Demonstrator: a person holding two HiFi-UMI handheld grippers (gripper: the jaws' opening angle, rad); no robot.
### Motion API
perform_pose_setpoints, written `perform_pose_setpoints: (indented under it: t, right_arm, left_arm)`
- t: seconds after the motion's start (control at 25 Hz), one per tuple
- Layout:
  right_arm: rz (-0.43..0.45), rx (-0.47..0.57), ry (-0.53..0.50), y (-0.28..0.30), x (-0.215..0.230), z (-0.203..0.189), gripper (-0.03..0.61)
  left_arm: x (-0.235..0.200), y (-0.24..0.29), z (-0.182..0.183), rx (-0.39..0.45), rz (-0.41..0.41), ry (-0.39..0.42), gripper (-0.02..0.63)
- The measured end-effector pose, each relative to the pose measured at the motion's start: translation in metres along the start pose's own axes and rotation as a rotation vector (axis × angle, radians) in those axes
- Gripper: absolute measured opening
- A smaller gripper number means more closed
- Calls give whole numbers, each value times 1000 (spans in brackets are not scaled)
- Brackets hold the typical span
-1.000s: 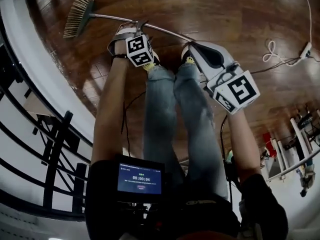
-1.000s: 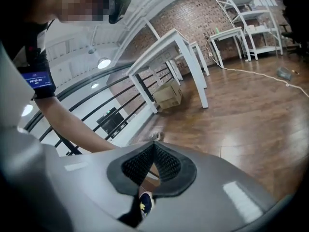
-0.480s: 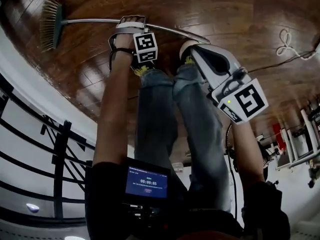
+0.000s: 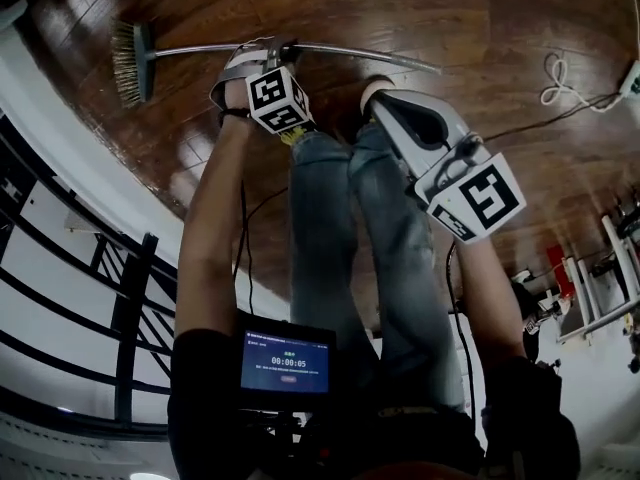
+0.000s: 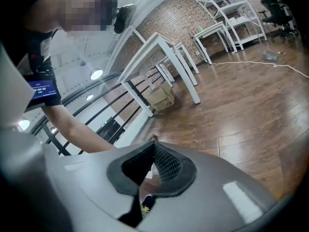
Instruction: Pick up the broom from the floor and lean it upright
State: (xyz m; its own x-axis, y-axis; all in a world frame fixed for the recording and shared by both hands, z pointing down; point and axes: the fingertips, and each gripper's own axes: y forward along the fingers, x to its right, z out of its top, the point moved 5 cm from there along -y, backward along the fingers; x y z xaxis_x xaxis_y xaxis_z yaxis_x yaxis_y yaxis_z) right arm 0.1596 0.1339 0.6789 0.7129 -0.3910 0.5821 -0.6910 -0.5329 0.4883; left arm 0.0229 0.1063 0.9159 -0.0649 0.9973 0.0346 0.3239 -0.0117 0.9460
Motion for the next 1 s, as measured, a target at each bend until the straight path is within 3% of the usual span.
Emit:
perform_pose_setpoints:
  t: [0.16, 0.36, 0.48, 0.52, 0.68, 0.88, 0.96, 1.0]
  right_arm:
    - [9, 18, -47, -13, -36, 53, 5]
    - [-72, 58, -102, -22, -54, 114, 10]
    - [-54, 69, -147, -8, -70, 155, 242]
    - [-44, 75, -179, -1, -77, 171, 264]
    - [-12, 140, -283, 37, -112, 236, 262]
    - [37, 120, -429, 114, -154, 270, 257]
    - [44, 132, -498, 138, -171, 280, 108]
    - [55, 132, -507, 147, -177, 284, 96]
  left_arm:
    - [-61, -98, 13, 162, 93, -192, 110]
    - [-120, -216, 17, 369, 244, -448, 110]
    - [-133, -264, 10, 466, 287, -574, 109]
    - [-137, -277, 8, 504, 303, -611, 109]
    - [-145, -315, 3, 607, 348, -724, 103]
    - [-149, -345, -1, 673, 385, -838, 97]
    - [-153, -352, -7, 679, 400, -884, 94]
    - [-156, -355, -12, 683, 405, -914, 94]
